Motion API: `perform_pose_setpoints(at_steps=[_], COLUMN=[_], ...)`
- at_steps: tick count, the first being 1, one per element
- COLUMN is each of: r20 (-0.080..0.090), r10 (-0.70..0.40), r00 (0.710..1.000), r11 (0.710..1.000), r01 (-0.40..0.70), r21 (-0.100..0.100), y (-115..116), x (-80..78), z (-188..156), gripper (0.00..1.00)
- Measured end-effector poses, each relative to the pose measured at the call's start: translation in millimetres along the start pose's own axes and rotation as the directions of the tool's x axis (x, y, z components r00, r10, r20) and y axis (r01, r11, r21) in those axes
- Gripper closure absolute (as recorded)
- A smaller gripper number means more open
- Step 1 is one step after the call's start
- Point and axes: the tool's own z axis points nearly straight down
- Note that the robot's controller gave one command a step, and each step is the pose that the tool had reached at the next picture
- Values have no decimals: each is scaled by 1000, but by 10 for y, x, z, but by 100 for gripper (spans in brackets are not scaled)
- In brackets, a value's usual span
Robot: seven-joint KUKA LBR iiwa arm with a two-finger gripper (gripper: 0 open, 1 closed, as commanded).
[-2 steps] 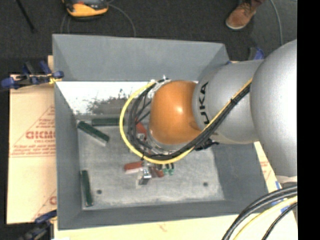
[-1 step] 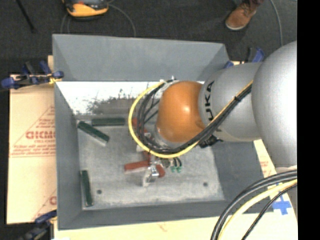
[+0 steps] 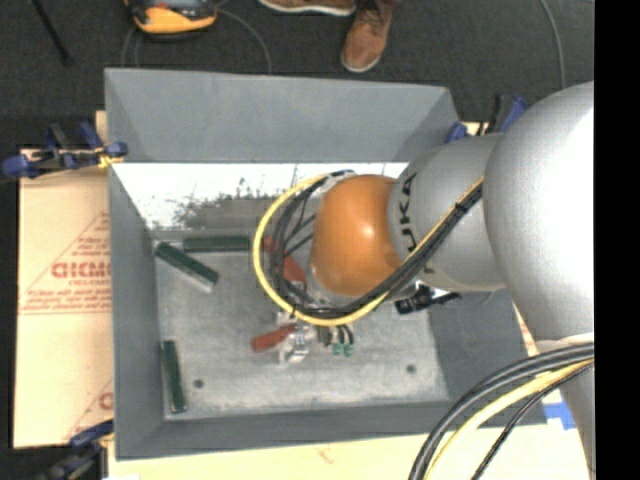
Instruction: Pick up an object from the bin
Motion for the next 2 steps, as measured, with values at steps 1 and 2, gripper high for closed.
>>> perform_pose_setpoints(at_steps=[1,2], r20=[-1,4], r10=[1,-32], r00=[1000,999], r11=[1000,1000], r01=[-1,32], r21=[-1,-1], y=[4,38], x=[4,80], z=[0,-1400], gripper=[100,100])
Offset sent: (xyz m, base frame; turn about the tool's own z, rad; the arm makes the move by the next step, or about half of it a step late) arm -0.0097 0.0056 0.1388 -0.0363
